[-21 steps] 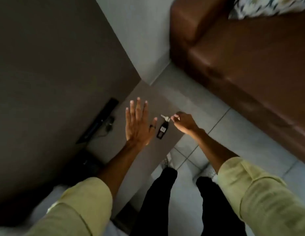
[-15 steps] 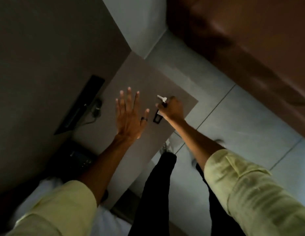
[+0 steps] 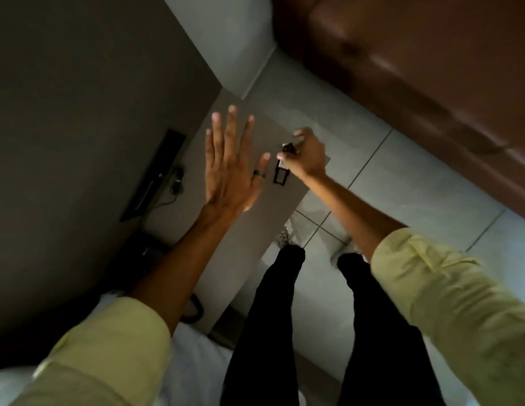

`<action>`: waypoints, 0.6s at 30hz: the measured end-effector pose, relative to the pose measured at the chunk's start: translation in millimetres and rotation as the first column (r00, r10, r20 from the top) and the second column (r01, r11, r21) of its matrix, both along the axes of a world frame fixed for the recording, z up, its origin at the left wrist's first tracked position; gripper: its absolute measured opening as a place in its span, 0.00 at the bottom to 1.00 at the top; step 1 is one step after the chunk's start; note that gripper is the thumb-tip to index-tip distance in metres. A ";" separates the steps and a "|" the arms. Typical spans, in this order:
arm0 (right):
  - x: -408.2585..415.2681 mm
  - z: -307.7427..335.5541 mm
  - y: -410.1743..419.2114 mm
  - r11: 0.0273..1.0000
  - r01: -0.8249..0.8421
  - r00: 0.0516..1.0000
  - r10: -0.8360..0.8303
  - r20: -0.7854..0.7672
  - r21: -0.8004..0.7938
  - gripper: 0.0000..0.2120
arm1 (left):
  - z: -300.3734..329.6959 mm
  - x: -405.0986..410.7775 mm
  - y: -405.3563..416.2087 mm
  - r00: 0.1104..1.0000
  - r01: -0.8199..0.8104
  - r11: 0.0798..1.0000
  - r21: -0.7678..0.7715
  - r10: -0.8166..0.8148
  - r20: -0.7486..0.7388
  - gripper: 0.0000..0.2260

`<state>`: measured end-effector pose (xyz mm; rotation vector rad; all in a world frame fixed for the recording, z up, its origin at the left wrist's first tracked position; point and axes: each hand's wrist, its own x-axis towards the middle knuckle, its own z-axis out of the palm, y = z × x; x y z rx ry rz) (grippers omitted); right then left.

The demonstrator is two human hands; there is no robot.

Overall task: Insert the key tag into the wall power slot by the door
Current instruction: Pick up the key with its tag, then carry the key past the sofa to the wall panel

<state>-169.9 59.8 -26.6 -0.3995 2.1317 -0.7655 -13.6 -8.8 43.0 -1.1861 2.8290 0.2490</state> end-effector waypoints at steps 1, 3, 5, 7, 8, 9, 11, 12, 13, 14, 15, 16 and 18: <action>-13.6 20.8 4.1 0.998 -0.047 0.998 0.044 -0.046 -0.047 0.27 | 19.2 -11.8 0.4 1.000 0.008 1.000 -0.011 -0.008 -0.028 0.34; -45.1 72.6 12.6 0.983 -0.117 0.988 0.100 -0.120 -0.141 0.27 | 62.9 -37.7 2.9 0.995 0.046 0.998 -0.044 -0.050 -0.089 0.34; -79.9 134.2 25.2 0.965 -0.139 0.969 0.086 -0.231 -0.225 0.20 | 113.1 -70.3 9.1 0.979 0.122 0.988 -0.091 -0.135 -0.154 0.34; -112.2 191.2 37.5 0.934 -0.136 0.943 0.019 -0.333 -0.330 0.12 | 157.3 -105.4 13.3 0.958 0.176 0.977 -0.122 -0.198 -0.209 0.33; -128.6 221.0 46.4 0.921 -0.136 0.925 -0.014 -0.379 -0.366 0.10 | 180.2 -123.3 17.3 0.942 0.202 0.970 -0.137 -0.231 -0.245 0.33; -145.8 250.0 57.1 0.910 -0.135 0.907 -0.046 -0.418 -0.392 0.10 | 203.8 -142.5 22.8 0.921 0.222 0.963 -0.154 -0.259 -0.290 0.33; -179.4 304.5 79.3 0.888 -0.146 0.867 -0.098 -0.489 -0.437 0.12 | 244.8 -178.2 34.9 0.873 0.256 0.947 -0.193 -0.312 -0.374 0.33; -197.6 332.8 95.2 0.873 -0.153 0.840 -0.132 -0.527 -0.463 0.11 | 265.9 -197.3 43.9 0.841 0.272 0.934 -0.233 -0.349 -0.413 0.33; -213.4 360.9 112.8 0.859 -0.160 0.809 -0.168 -0.564 -0.486 0.11 | 286.0 -215.3 53.6 0.810 0.288 0.916 -0.279 -0.388 -0.440 0.32; -228.9 387.1 131.8 0.849 -0.164 0.773 -0.205 -0.601 -0.502 0.10 | 306.6 -233.1 64.9 0.781 0.293 0.900 -0.323 -0.420 -0.461 0.32; -243.6 414.3 151.5 0.844 -0.168 0.725 -0.244 -0.644 -0.509 0.10 | 327.9 -252.4 76.5 0.754 0.299 0.884 -0.360 -0.450 -0.478 0.32; -255.6 437.1 169.0 0.846 -0.170 0.685 -0.267 -0.677 -0.505 0.10 | 346.5 -268.2 86.0 0.734 0.298 0.872 -0.388 -0.469 -0.491 0.32; -279.9 484.5 215.3 0.867 -0.130 0.619 -0.308 -0.723 -0.481 0.10 | 389.6 -303.4 113.7 0.680 0.316 0.829 -0.461 -0.537 -0.499 0.32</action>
